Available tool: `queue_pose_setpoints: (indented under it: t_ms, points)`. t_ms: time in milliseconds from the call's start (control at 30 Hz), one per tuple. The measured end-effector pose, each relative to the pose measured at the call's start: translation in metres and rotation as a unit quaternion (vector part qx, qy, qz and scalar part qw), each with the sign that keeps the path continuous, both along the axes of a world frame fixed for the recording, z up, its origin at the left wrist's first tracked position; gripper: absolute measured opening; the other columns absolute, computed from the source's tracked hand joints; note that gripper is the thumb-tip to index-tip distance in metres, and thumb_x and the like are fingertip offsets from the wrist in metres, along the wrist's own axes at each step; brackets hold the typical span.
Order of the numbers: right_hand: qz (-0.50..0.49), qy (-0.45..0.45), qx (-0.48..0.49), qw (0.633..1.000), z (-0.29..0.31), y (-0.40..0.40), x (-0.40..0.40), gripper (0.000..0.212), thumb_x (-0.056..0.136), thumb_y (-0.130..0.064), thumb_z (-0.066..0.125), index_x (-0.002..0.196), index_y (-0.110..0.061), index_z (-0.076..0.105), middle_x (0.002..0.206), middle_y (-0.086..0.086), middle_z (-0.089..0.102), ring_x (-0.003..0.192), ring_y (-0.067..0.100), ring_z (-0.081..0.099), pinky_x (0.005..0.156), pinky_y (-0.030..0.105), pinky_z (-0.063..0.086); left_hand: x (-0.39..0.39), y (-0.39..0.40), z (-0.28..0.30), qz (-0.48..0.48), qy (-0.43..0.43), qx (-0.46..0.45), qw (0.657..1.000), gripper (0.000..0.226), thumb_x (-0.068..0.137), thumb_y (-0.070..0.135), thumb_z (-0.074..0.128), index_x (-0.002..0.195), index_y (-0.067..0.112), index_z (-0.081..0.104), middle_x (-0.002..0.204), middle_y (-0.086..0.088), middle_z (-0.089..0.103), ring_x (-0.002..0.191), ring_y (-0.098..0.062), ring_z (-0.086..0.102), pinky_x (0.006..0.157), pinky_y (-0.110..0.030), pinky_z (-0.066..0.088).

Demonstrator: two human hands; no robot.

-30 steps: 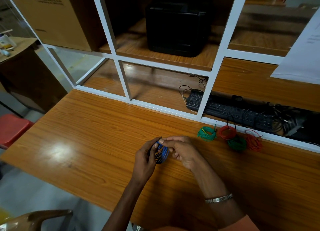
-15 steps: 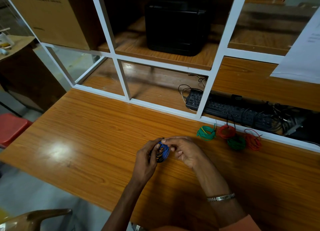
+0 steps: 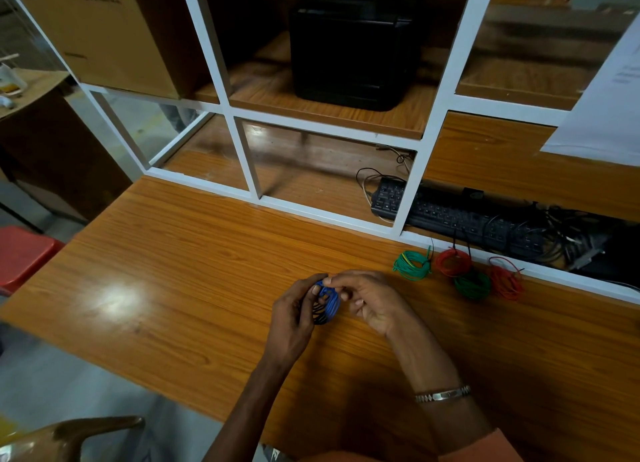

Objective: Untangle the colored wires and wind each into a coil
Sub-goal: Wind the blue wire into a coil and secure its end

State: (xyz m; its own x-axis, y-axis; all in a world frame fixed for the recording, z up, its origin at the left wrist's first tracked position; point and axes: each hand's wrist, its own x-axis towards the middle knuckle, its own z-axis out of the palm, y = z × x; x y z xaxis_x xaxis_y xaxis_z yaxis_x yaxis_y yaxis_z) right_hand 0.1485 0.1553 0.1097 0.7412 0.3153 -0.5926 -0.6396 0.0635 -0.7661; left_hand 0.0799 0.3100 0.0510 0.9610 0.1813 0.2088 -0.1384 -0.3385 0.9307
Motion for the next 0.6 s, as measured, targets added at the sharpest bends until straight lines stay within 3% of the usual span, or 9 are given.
queue_pose_setpoints:
  t_ms: [133, 233, 433, 600]
  points:
    - [0.001, 0.002, 0.012, 1.0, 0.005, -0.001, 0.0, 0.012, 0.078, -0.006, 0.083, 0.088, -0.003, 0.078, 0.068, 0.002, 0.057, 0.057, 0.004, 0.048, 0.043, 0.015, 0.024, 0.002, -0.001, -0.002, 0.025, 0.017, -0.055, 0.998, 0.028, 0.108, 0.023, 0.051, 0.128, 0.022, 0.071, 0.119, 0.009, 0.077, 0.116, -0.012, 0.071, 0.096, -0.042, 0.058]
    - [0.003, 0.005, 0.011, 1.0, 0.008, -0.001, 0.0, 0.008, 0.077, -0.007, 0.083, 0.083, -0.006, 0.078, 0.069, 0.002, 0.056, 0.058, 0.005, 0.048, 0.045, 0.016, 0.025, 0.003, -0.001, -0.005, 0.03, 0.029, -0.07, 0.997, 0.03, 0.108, 0.026, 0.051, 0.129, 0.019, 0.072, 0.121, 0.005, 0.077, 0.118, -0.018, 0.071, 0.097, -0.054, 0.058]
    - [0.018, -0.013, -0.029, 0.999, 0.011, -0.001, -0.001, 0.013, 0.075, -0.01, 0.086, 0.068, -0.014, 0.076, 0.067, 0.0, 0.059, 0.058, 0.006, 0.05, 0.045, 0.017, 0.029, -0.001, -0.001, 0.002, 0.014, 0.005, -0.019, 1.0, 0.029, 0.108, 0.018, 0.051, 0.128, 0.021, 0.071, 0.12, 0.013, 0.075, 0.116, -0.007, 0.069, 0.096, -0.037, 0.058]
    - [0.017, -0.015, -0.034, 0.999, 0.013, -0.003, -0.002, 0.014, 0.074, -0.01, 0.086, 0.068, -0.014, 0.075, 0.067, 0.0, 0.06, 0.057, 0.006, 0.051, 0.045, 0.017, 0.029, -0.001, 0.001, 0.002, -0.004, -0.011, 0.022, 1.0, 0.031, 0.108, 0.017, 0.049, 0.131, 0.015, 0.07, 0.121, 0.007, 0.074, 0.115, -0.011, 0.069, 0.094, -0.037, 0.058]
